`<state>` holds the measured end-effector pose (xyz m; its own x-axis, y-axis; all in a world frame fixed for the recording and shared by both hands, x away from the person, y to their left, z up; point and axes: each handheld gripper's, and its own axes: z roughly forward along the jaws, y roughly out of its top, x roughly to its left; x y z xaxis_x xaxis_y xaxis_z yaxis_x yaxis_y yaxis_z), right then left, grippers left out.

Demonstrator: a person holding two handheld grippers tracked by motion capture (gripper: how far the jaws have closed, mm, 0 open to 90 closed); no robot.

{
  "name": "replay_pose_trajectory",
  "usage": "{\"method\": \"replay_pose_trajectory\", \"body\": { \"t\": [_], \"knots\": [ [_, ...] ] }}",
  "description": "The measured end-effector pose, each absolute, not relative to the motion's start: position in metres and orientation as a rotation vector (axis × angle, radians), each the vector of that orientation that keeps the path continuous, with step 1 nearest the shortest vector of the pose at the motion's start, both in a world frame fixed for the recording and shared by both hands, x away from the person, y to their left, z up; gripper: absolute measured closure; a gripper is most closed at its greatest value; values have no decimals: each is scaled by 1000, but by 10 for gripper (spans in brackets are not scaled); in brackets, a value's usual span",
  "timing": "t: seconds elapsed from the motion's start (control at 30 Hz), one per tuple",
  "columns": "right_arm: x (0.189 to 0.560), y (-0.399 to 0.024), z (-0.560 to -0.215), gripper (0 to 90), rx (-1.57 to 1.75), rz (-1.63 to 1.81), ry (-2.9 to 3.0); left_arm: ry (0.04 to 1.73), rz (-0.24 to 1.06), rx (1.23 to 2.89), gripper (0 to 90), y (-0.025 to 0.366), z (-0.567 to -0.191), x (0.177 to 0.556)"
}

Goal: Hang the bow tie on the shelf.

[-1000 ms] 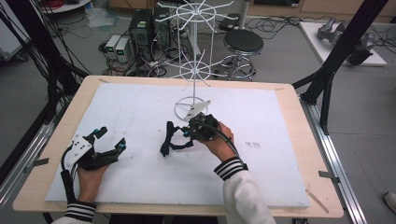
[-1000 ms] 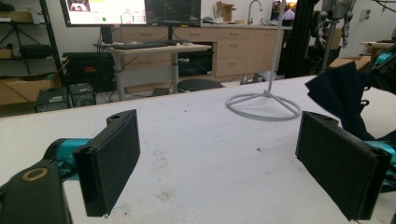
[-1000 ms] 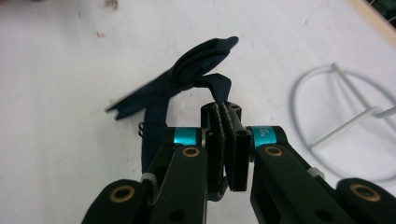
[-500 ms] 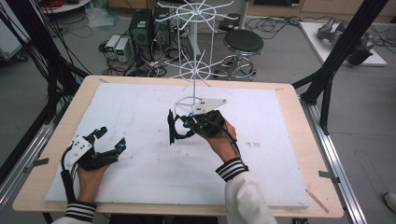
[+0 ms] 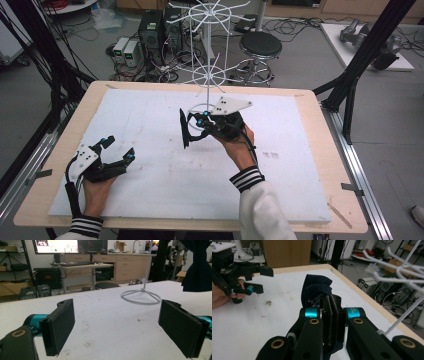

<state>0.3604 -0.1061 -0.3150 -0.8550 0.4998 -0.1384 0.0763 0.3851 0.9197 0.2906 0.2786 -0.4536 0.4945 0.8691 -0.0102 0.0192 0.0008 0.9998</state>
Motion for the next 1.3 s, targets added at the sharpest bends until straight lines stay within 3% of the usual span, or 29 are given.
{"method": "replay_pose_trajectory", "body": {
  "t": [0.5,1.3],
  "knots": [
    [371,-103,-283,882,528,1511,2134,837,806,1419,142,279,-454,291],
    [397,-105,-274,880,611,1462,2072,838,803,1419,142,279,-454,290]
  ]
}}
